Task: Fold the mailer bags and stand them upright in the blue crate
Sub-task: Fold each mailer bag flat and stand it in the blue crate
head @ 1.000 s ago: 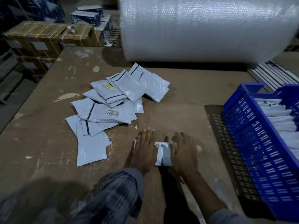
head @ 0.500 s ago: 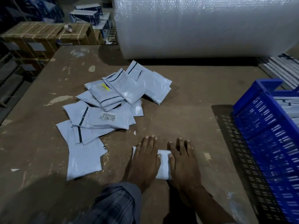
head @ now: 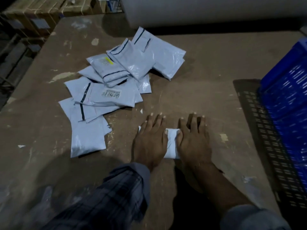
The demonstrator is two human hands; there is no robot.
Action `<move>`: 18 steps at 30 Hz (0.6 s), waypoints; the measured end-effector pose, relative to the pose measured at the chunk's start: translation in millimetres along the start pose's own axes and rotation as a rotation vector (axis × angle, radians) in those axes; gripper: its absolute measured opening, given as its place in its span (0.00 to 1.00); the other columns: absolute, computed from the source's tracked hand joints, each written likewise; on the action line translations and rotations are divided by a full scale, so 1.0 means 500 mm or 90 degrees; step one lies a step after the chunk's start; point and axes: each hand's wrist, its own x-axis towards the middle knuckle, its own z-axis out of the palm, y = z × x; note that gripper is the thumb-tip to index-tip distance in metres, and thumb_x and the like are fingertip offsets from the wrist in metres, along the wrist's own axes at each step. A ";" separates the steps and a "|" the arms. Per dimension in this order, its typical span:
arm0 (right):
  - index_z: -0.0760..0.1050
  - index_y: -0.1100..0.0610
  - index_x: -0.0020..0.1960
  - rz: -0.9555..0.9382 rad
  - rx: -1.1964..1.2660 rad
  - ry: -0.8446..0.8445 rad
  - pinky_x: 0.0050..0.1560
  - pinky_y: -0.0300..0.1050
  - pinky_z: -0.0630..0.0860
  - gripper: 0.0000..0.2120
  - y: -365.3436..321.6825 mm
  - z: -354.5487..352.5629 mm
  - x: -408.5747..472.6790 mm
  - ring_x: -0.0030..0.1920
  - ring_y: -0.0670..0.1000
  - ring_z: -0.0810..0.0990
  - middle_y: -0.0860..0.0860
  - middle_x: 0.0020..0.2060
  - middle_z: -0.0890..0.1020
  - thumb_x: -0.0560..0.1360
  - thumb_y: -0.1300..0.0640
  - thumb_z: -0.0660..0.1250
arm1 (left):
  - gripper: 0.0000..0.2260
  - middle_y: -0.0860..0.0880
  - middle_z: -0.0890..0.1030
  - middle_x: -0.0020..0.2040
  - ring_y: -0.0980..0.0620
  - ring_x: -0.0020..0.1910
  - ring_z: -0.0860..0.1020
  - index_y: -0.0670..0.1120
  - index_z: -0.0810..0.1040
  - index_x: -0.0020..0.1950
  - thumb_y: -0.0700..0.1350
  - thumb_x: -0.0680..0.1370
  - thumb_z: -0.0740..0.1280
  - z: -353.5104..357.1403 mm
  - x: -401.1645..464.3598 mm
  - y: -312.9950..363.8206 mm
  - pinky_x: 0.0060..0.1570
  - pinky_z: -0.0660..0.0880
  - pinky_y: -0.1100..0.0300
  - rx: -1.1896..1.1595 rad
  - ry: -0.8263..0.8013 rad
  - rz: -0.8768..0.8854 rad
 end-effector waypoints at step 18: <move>0.66 0.58 0.79 -0.070 0.002 -0.026 0.78 0.64 0.59 0.29 0.011 -0.007 -0.005 0.81 0.68 0.52 0.63 0.79 0.63 0.83 0.49 0.45 | 0.25 0.43 0.64 0.83 0.40 0.83 0.59 0.40 0.66 0.82 0.49 0.89 0.45 -0.013 -0.021 0.029 0.80 0.60 0.45 0.043 -0.020 0.022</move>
